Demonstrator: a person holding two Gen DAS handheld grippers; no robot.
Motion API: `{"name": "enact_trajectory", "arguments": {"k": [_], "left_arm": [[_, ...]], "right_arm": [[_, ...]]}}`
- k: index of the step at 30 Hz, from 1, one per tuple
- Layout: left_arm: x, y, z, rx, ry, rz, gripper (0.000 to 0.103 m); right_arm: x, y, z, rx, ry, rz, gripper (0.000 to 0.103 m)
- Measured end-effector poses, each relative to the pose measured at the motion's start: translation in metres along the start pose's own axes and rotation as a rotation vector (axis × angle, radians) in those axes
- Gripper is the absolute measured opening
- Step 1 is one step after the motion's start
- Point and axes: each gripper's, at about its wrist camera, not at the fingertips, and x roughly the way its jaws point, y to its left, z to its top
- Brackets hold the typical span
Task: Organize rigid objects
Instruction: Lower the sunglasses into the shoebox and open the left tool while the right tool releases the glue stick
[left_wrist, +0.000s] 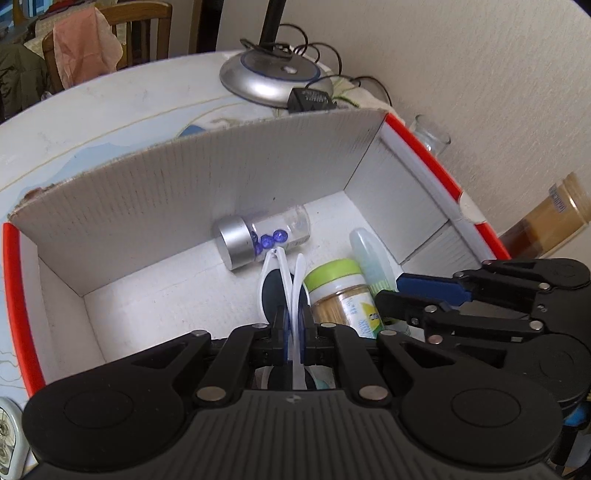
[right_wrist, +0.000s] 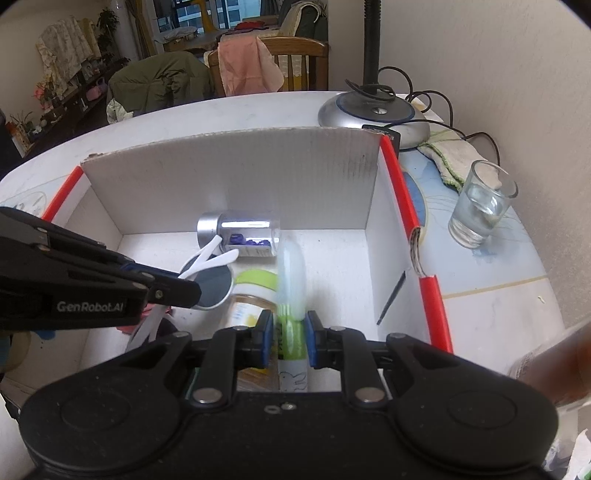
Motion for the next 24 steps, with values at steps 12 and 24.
{"name": "enact_trajectory", "arguments": {"k": [12,24], "left_arm": [[0.013,-0.002,-0.007,0.017,0.116,0.024,0.007],[-0.026,-0.008,-0.019,0.043,0.016,0.027,0.047]], "right_arm": [[-0.012,-0.002,-0.004,0.031,-0.010,0.025,0.029],[-0.041,0.004,-0.011,0.054,-0.051,0.057,0.040]]}}
